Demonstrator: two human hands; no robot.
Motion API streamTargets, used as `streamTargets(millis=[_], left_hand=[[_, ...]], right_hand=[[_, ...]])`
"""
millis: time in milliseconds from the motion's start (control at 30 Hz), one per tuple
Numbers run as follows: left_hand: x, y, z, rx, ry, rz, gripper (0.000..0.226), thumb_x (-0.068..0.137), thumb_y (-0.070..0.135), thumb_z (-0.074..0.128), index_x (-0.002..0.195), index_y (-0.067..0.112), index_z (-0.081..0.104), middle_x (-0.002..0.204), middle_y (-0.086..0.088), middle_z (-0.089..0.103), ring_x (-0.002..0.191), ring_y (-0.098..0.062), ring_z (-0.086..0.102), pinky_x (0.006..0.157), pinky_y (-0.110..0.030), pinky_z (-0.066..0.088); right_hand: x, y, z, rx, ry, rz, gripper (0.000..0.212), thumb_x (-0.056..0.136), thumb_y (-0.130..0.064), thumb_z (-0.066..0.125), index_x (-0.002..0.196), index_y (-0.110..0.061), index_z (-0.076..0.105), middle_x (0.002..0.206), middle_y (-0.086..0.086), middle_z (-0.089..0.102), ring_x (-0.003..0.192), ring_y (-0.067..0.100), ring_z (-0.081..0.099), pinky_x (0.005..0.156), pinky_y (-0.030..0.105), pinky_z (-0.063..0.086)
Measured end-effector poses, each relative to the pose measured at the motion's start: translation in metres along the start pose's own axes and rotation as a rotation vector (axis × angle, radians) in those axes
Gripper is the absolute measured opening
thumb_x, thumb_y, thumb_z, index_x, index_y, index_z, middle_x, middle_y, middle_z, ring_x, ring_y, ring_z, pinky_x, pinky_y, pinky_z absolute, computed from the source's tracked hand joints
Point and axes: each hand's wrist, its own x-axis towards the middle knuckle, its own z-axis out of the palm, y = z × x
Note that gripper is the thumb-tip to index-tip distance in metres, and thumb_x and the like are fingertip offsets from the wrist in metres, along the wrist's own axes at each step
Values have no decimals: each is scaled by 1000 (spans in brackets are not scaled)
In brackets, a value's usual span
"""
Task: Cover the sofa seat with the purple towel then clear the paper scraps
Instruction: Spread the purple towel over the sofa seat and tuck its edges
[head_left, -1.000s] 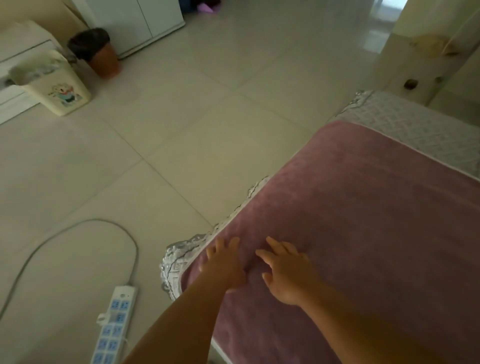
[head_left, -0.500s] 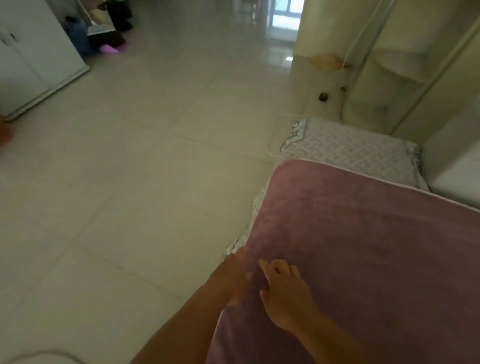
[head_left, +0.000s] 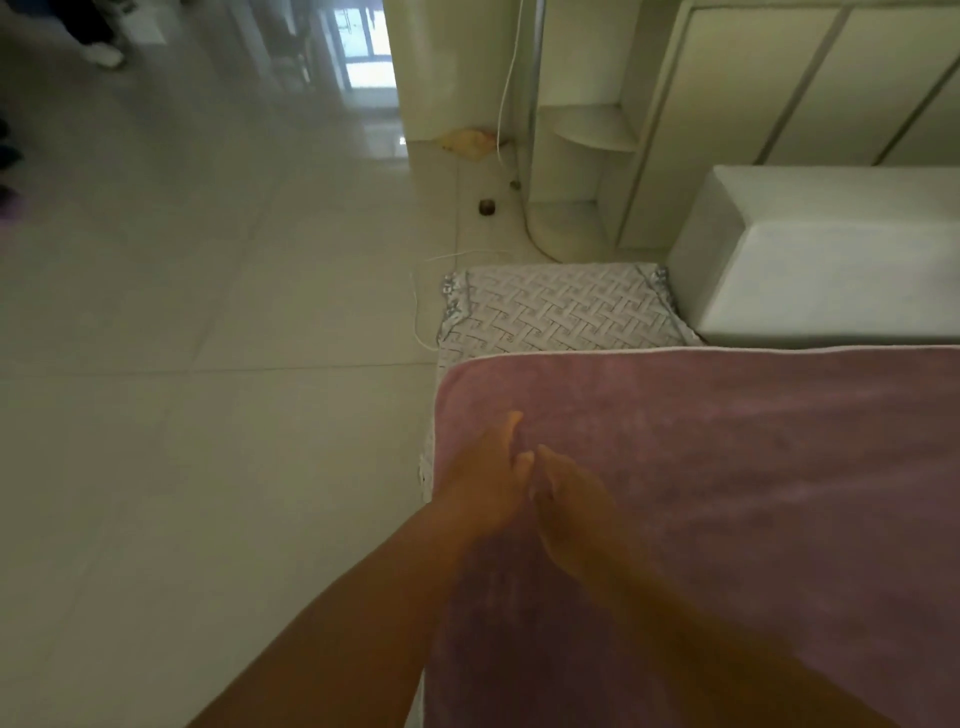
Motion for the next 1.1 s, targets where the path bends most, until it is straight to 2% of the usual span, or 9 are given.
streamTargets(millis=[67,167,333,433,533,667,800,1000,1100], left_hand=[[7,13,5,35,-19,0,53,95,30,45,145,25,27,138,-5,50,122,-21,51,99,-34,40],[22,33,16,77,-34,1,51,96,29,46,144,22,30,132,-8,55,115,-24,54,100,-39,42],[58,51,30,121,-61,27,50,96,25,46,144,19,30,131,-9,55,115,-24,55,99,-36,41],[85,51,30,134,-52,43,48,97,25,45,144,19,32,138,-6,51,122,-23,51,99,-33,38],[123,43,27,206,-66,90,45,98,28,44,142,21,36,141,-3,49,125,-22,49,97,-31,38],[168,36,31,251,-105,203,36,97,24,45,132,16,48,129,-6,56,116,-24,54,94,-34,44],[214,27,40,294,-173,335,26,98,22,44,119,15,58,112,-5,61,103,-22,58,90,-36,49],[255,30,59,401,-171,445,22,97,23,46,113,15,58,111,-5,54,103,-22,48,84,-35,47],[272,34,67,441,-161,462,23,95,29,50,112,16,59,111,-6,52,104,-22,47,83,-36,48]], right_hand=[[3,9,-12,31,42,19,48,97,-27,40,143,-14,35,139,9,49,127,26,45,101,33,34],[8,26,-30,65,125,20,31,92,-19,48,122,-16,55,112,9,65,104,32,59,85,37,44],[27,48,-48,64,117,165,39,91,-19,51,130,-18,50,123,7,61,113,28,56,93,34,42],[48,54,-53,76,120,237,42,93,-17,49,135,-17,45,125,8,60,114,25,56,94,31,41],[80,56,-54,84,176,327,37,95,-19,47,132,-15,48,127,8,58,114,24,55,93,31,41],[126,58,-56,73,260,392,32,96,-16,48,127,-12,53,121,8,62,109,24,58,86,28,43],[176,66,-59,140,303,447,44,93,-10,51,136,-16,43,122,11,62,112,26,58,93,41,49],[205,113,-63,39,288,578,60,83,3,56,136,-20,45,136,10,43,121,28,46,99,40,44],[214,129,-59,-9,269,564,52,82,-1,56,129,-22,52,131,7,46,119,29,45,99,40,42]])
